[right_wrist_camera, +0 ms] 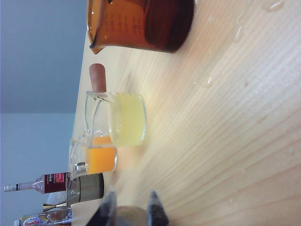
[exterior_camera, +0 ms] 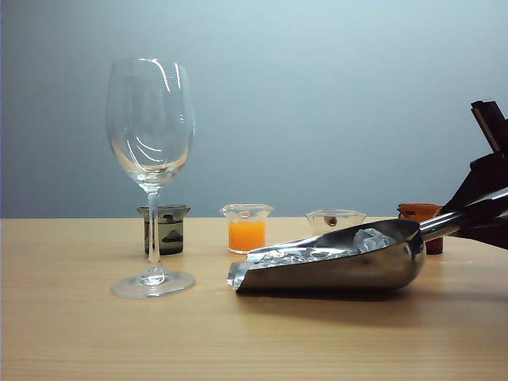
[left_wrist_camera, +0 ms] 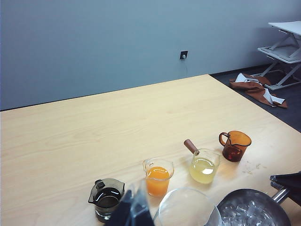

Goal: Pick up the ice scoop on the desk filled with ice cubes, pour the ice into the goblet, and finally put the scoop back on the table.

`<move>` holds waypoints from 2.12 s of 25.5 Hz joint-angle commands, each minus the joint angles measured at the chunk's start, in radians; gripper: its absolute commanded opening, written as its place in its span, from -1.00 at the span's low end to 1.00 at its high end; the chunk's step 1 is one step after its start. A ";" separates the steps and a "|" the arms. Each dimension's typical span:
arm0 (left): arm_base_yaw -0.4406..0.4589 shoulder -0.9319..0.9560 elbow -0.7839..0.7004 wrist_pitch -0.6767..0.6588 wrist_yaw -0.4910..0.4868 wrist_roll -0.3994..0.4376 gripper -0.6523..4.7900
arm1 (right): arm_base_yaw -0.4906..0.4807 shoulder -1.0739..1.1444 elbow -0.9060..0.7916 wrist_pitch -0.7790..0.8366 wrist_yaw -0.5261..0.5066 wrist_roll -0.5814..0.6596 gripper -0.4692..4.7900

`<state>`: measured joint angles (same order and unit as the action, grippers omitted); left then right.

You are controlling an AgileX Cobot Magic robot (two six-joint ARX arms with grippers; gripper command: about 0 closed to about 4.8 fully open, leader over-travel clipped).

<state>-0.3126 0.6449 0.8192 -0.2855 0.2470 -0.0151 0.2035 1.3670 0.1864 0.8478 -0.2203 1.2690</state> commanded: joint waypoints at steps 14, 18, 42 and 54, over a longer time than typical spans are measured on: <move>0.000 -0.002 0.005 0.010 0.004 0.008 -0.78 | -0.028 0.000 -0.001 0.071 -0.067 0.073 -0.82; 0.000 -0.002 0.005 0.011 0.004 0.008 -0.78 | -0.028 0.000 -0.001 0.088 -0.071 0.099 -0.82; 0.000 -0.002 0.005 0.010 0.004 0.008 -0.78 | -0.073 0.000 0.000 0.177 -0.188 0.153 -0.82; 0.000 -0.002 0.005 0.010 0.001 0.008 -0.78 | -0.129 0.000 0.008 0.236 -0.273 0.205 -0.83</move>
<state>-0.3126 0.6445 0.8192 -0.2855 0.2466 -0.0147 0.0742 1.3716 0.1822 1.0313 -0.4686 1.4578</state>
